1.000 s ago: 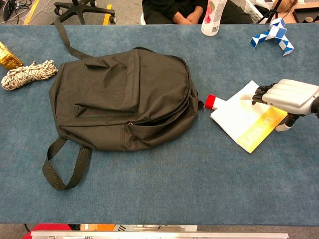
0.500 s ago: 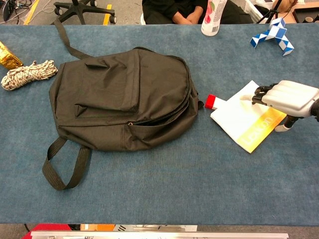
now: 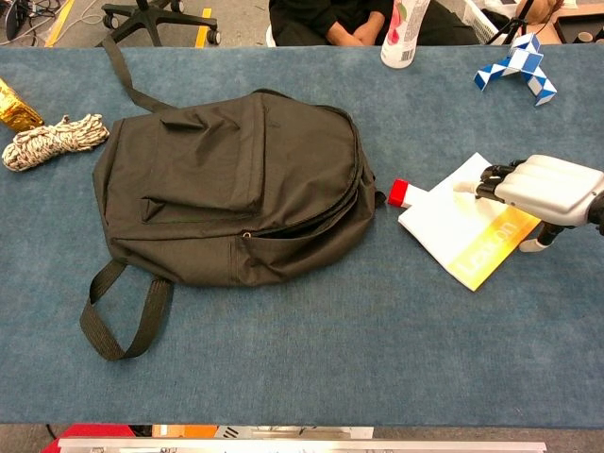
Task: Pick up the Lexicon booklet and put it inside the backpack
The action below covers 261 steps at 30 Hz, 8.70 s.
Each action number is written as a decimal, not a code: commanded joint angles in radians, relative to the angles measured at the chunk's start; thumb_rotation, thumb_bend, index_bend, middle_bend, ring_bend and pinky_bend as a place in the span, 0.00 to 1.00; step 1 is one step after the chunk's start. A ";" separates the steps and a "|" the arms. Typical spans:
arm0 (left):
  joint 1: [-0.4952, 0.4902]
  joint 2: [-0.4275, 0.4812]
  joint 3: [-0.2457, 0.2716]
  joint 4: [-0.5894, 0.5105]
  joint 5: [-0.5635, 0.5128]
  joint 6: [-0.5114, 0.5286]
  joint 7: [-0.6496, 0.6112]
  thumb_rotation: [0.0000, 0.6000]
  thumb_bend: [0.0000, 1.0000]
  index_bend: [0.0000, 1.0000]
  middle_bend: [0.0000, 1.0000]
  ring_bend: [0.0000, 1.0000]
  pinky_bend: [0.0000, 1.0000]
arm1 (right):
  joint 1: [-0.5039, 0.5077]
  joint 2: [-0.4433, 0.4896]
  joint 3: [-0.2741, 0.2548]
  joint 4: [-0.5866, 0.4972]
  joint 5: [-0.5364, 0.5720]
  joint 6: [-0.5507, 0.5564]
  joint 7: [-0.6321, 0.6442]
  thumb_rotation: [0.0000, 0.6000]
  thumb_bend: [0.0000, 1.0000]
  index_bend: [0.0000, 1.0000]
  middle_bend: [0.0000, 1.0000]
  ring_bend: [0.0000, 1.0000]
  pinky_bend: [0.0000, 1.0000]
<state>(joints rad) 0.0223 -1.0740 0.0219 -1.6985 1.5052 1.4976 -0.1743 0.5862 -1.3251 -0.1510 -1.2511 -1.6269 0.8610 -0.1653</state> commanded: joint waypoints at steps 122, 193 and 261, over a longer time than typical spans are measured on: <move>-0.588 -0.210 -0.138 -0.137 -0.023 -0.612 0.366 1.00 0.17 0.27 0.24 0.22 0.28 | -0.191 -0.015 0.317 -0.026 0.155 0.566 -0.003 1.00 0.69 0.70 0.62 0.56 0.76; -0.967 -0.868 -0.182 0.255 -0.745 -0.343 0.921 1.00 0.27 0.22 0.23 0.28 0.43 | -0.205 -0.013 0.345 -0.039 0.173 0.566 0.052 1.00 0.69 0.71 0.63 0.57 0.77; -0.704 -0.415 -0.416 -0.162 -0.646 -0.419 0.238 1.00 0.34 0.63 0.73 0.77 0.99 | 0.008 -0.231 0.373 -0.039 0.110 0.407 -0.025 1.00 0.69 0.72 0.63 0.58 0.77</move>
<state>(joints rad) -0.6825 -1.4903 -0.3960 -1.8585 0.8590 1.0784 0.0651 0.5806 -1.5413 0.2176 -1.2983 -1.5216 1.2825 -0.1787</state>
